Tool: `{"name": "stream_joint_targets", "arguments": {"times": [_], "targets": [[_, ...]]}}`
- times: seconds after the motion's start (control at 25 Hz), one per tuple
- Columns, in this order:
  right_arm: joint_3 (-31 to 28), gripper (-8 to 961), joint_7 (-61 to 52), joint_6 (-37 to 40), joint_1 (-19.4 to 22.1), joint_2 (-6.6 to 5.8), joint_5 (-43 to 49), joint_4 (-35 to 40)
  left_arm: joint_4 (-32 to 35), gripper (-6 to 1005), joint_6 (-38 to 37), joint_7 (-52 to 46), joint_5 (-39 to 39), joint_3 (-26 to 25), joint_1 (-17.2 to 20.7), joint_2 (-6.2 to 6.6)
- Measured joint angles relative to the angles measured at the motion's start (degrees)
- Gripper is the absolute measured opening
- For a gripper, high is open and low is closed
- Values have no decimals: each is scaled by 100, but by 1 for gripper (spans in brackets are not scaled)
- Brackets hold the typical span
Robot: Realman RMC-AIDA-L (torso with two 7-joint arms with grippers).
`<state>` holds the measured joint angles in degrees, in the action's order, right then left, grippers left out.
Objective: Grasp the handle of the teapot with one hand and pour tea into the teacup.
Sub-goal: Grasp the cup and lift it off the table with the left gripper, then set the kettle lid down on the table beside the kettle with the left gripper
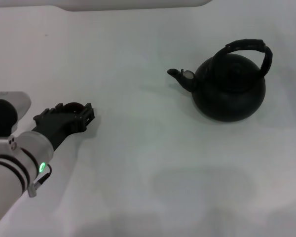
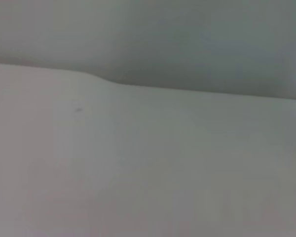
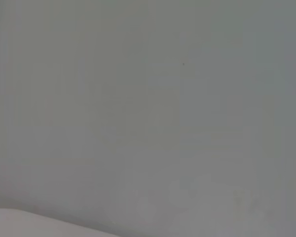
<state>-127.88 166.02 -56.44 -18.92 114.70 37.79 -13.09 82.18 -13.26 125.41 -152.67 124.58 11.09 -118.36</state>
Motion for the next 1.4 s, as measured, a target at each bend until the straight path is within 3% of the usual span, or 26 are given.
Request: {"name": "stream_joint_targets", "arguments": {"times": [0.28, 0.4, 0.48, 0.6, 0.72, 0.8, 0.92, 1.04, 1.12, 1.28, 1.4], "targets": [[-7, 873, 0, -31, 10, 8, 0, 16, -21, 682, 16, 5, -8, 19, -91, 3], [-9, 872, 0, -33, 11, 9, 0, 17, 20, 682, 213, 64, -8, -1, -153, 115], [-9, 872, 0, -34, 11, 9, 0, 17, 7, 682, 452, 100, -30, 14, -283, 285], [-9, 872, 0, -35, 11, 9, 11, 15, -183, 683, 956, 53, -168, 45, -644, 711], [-7, 872, 0, -36, 9, 9, 14, 10, -638, 683, 1914, -45, -487, 0, -1002, 1142], [-1, 872, 0, -35, 13, 9, 19, 6, -1028, 682, 2579, -232, -519, -110, -1192, 1274], [8, 872, 0, -56, 14, 9, 23, 4, -1675, 682, 3640, -602, -309, -322, -1497, 1369], [15, 872, 0, -95, 12, 14, 17, 7, -2523, 682, 4875, -1272, 375, -795, -1908, 1364], [30, 872, 0, -113, -2, 21, 18, 9, -3027, 682, 5579, -1747, 1011, -1286, -2151, 1291], [50, 872, -2, -171, -29, 35, 26, 9, -3771, 683, 6509, -2472, 2645, -2614, -2570, 998], [52, 872, -10, -258, -25, 38, 19, 25, -3889, 683, 6809, -2791, 3866, -3581, -2773, 729]]}}
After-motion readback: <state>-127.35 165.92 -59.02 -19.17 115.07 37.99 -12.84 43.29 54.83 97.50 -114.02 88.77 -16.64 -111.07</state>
